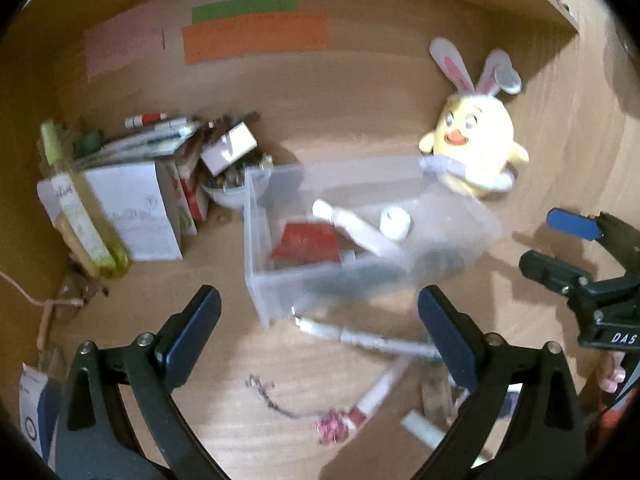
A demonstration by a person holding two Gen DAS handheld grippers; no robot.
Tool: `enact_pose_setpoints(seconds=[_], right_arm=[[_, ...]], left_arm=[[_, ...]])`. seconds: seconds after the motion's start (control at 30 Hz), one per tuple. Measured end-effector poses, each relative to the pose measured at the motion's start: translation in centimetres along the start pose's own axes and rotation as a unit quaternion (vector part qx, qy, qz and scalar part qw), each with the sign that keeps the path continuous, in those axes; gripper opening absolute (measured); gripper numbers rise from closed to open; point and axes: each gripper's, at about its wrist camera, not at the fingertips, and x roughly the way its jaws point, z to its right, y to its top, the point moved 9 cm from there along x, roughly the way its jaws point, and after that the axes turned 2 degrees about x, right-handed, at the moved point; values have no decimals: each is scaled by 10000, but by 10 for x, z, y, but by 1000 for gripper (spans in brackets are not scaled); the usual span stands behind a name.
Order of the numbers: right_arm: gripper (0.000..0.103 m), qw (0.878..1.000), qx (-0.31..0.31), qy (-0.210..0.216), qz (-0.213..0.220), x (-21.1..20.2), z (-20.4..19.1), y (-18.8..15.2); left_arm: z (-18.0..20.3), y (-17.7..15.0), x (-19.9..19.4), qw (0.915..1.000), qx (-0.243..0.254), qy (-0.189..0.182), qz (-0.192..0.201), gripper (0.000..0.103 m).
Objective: Organize objects
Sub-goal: 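Grasp the small red-capped tube with the left gripper while the right grasps the teal bottle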
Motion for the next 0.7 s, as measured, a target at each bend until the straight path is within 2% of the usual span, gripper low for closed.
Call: enact_pose_setpoints(seconds=[0.23,0.33,0.4,0.47,0.53,0.63,0.7], right_arm=[[82,9989,99,-153,-427,0,17,-51],[82,9972,221,-230,-675,1,30,-75],[82,9955,292,-266,-864,3,38,-91],[82,9940,367,-209,-1008,3,41,-104],[82,9931,415,-68,-1097,3,39,-113],[82,9929,323,31,-1143,3,31,-121],[81,9929,216,39,-1172,6,25,-124]], left_arm=[[8,-48,17,9983,21,-229,-543,100],[17,-69,29,9938,27,-557,-962,100],[21,-77,36,9920,71,-590,-1117,95],[25,-81,40,9904,135,-618,-1228,81],[28,-83,44,9893,147,-673,-1290,76],[34,-86,49,9880,212,-699,-1364,63],[37,-85,52,9880,265,-689,-1357,61]])
